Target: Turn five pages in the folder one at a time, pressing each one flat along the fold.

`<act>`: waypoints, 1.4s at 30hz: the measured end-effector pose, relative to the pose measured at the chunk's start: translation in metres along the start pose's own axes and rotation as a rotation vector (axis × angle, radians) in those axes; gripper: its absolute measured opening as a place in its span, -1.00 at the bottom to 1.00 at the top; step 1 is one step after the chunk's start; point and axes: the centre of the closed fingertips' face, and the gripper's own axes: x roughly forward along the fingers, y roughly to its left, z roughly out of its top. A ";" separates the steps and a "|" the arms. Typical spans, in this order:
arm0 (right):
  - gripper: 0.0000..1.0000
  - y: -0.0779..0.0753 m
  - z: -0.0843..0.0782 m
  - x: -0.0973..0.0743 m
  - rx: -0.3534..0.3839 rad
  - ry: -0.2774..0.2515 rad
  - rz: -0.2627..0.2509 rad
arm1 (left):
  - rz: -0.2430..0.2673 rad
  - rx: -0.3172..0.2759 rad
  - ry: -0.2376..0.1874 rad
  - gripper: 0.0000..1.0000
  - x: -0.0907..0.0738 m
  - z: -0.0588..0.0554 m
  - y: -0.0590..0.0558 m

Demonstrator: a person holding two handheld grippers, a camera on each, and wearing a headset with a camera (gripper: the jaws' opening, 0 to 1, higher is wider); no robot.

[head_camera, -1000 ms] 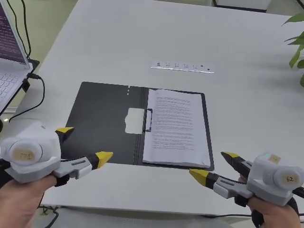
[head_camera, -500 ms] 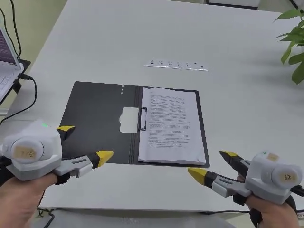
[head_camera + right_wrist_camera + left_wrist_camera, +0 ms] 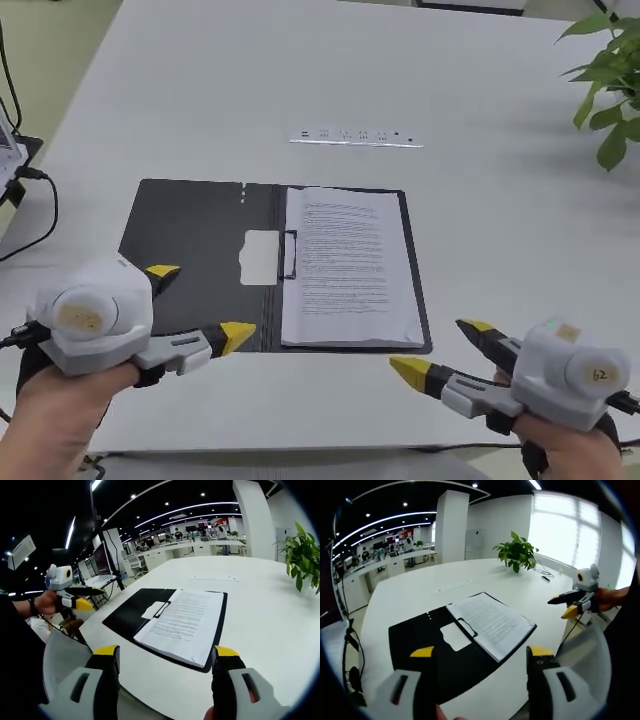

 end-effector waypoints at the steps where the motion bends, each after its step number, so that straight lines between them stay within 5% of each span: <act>1: 0.49 0.000 0.000 0.000 0.003 0.000 -0.001 | -0.007 0.005 0.001 0.45 0.002 0.001 -0.001; 11: 0.50 -0.008 -0.001 -0.007 0.015 -0.010 -0.016 | -0.093 0.092 0.046 0.45 0.038 0.008 -0.024; 18: 0.49 -0.013 -0.002 -0.009 0.030 -0.017 -0.028 | -0.154 0.098 0.046 0.43 0.062 0.012 -0.047; 28: 0.50 -0.017 -0.002 -0.014 0.053 -0.038 -0.040 | -0.332 0.274 0.115 0.43 0.091 0.008 -0.095; 33: 0.49 -0.019 -0.004 -0.017 0.067 -0.044 -0.047 | -0.345 0.329 0.137 0.41 0.115 0.009 -0.101; 42: 0.49 -0.019 -0.009 -0.022 0.081 -0.048 -0.054 | -0.364 0.271 0.139 0.41 0.159 0.010 -0.116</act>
